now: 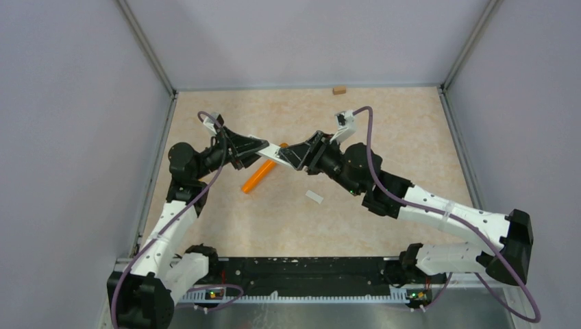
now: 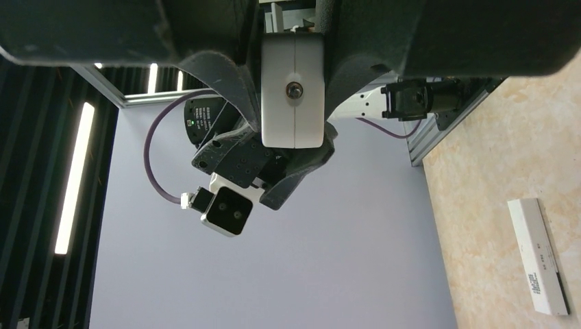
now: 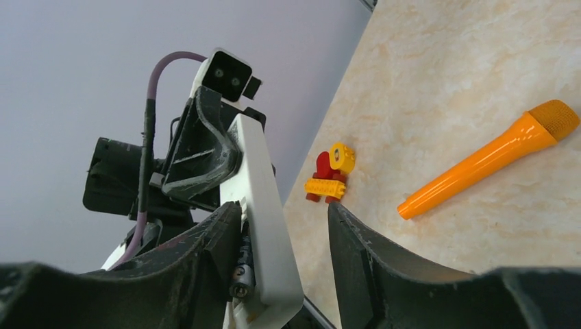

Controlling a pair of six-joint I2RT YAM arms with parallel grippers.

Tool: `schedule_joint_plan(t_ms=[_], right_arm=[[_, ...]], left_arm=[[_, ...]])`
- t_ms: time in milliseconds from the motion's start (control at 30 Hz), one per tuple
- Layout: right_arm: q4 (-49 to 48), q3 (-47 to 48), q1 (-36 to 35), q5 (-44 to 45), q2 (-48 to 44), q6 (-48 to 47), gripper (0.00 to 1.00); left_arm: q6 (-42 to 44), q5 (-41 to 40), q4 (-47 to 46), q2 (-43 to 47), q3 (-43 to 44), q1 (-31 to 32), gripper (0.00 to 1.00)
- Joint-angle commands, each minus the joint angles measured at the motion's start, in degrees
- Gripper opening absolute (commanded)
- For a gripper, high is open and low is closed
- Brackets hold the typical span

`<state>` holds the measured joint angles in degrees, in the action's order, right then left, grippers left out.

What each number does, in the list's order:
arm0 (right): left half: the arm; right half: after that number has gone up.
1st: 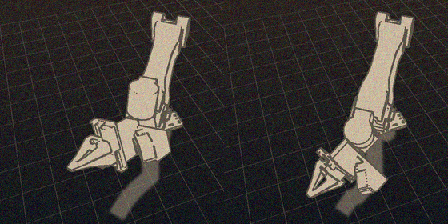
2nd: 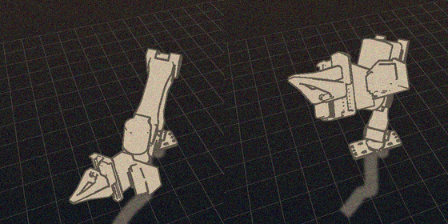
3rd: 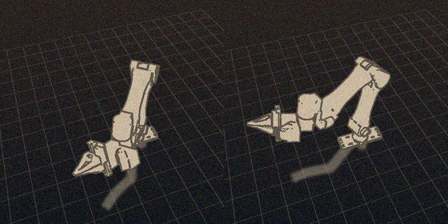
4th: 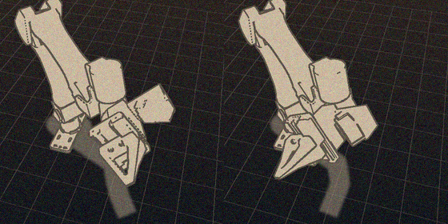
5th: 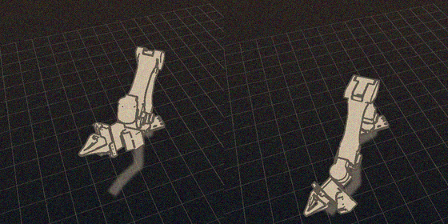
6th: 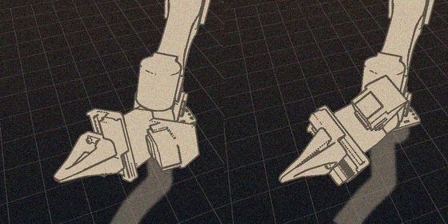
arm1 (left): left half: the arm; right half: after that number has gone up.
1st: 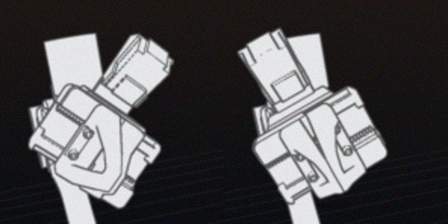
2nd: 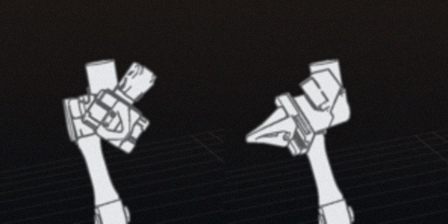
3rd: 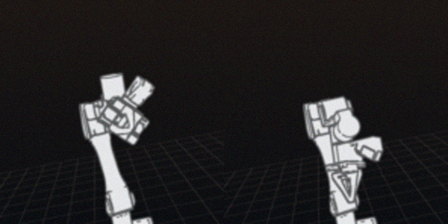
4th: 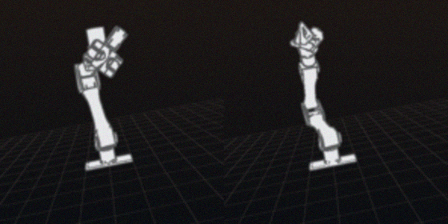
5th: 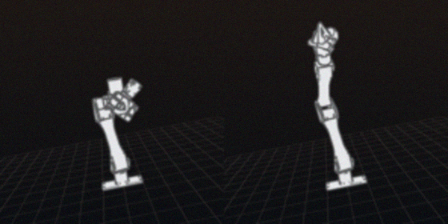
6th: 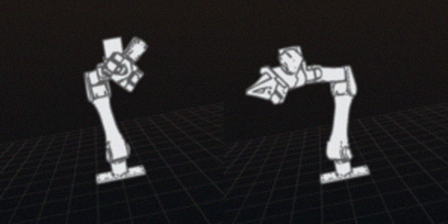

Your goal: Load the batteries into the remote control

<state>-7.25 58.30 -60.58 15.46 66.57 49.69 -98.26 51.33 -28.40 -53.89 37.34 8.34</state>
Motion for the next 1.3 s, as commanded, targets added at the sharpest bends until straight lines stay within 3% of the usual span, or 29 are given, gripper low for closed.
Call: schedule_joint_plan(t_ms=[0, 100, 167, 567, 700, 1067, 1267], right_arm=[[-2.18, 1.91, 0.34, -0.87, 0.57, 0.31, 0.56], [-7.62, -0.76, 0.34, -2.7, -0.7, 0.42, 0.72], [-9.51, -1.77, 0.34, -3.31, -1.47, 0.56, 0.76], [-17.66, -9.91, 0.91, -2.27, -8.83, 5.93, 0.78], [-20.62, -12.71, 1.06, -1.02, -10.83, 7.84, 0.75], [-18.91, -12.69, 2.22, -1.34, -10.09, 10.22, 0.51], [-19.65, -11.77, 2.74, -3.29, -8.56, 9.63, 0.47]], left_arm=[[1.16, 0.5, -2.9, 1.86, 0.59, -0.05, 0.0], [1.35, 0.69, -2.95, 1.32, 0.52, -0.16, 0.0], [1.18, 0.7, -3.25, 0.93, 0.41, -0.14, 0.0], [-4.26, -0.69, -9.68, -0.73, 0.09, -0.16, 0.0], [-4.79, -0.98, -9.87, -0.69, 0.22, -0.16, 0.0], [-5.45, -1.06, -10.35, -0.47, 0.39, -0.16, 0.0], [-4.7, -1.26, -9.66, -0.09, 0.29, -0.16, 0.0]])
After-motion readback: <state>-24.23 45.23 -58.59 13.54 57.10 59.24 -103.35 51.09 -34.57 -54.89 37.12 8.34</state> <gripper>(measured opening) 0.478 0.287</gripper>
